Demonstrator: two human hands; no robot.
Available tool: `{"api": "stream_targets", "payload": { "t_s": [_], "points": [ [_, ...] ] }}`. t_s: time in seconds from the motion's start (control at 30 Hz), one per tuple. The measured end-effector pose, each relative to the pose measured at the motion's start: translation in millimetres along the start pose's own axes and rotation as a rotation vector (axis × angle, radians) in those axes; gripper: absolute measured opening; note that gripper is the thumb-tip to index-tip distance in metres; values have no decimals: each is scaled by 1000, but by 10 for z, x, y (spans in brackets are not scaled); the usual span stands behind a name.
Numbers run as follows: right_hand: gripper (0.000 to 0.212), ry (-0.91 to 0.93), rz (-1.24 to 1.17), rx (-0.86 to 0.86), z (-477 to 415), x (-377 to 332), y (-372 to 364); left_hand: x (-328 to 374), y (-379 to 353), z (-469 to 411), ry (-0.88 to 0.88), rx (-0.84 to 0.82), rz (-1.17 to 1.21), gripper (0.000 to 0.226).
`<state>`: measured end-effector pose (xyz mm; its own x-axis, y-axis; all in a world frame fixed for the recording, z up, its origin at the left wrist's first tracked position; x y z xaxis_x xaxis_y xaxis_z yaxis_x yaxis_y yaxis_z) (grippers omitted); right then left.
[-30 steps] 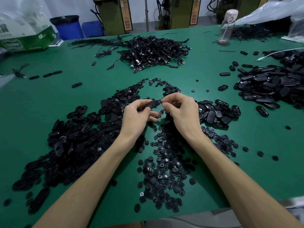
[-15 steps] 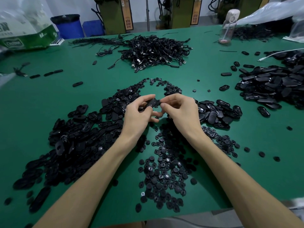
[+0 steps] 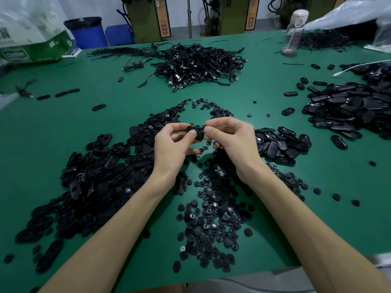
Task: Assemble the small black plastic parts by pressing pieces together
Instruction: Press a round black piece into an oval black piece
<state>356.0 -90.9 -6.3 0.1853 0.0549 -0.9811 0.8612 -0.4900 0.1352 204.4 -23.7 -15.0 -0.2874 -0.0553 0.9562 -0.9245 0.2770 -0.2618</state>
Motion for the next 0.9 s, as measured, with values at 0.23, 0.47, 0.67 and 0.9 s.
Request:
{"api": "stream_targets", "payload": {
  "t_s": [0.23, 0.47, 0.67, 0.9],
  "points": [
    [8, 18, 51, 17, 6, -8, 7, -1, 22, -6, 63, 36, 119, 12],
    [7, 88, 272, 70, 5, -3, 16, 4, 14, 7, 66, 4, 147, 7],
    [11, 148, 429, 108, 14, -29, -9, 35, -72, 43, -19, -104, 17, 14],
    [8, 149, 443, 106, 34, -71, 5, 43, -75, 38, -43, -105, -27, 13]
  ]
}}
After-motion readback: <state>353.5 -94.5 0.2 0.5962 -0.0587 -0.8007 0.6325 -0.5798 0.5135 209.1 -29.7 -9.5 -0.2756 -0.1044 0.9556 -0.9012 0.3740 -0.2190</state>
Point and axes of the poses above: each hand's wrist, its own z-axis away from the middle knuckle, its own y-axis out of the back of the hand, x = y × z, the point moved 5 cm from there along -z, towards the middle knuckle, and after that the axes turned 13 degrees about z, right-handed, at the moved point
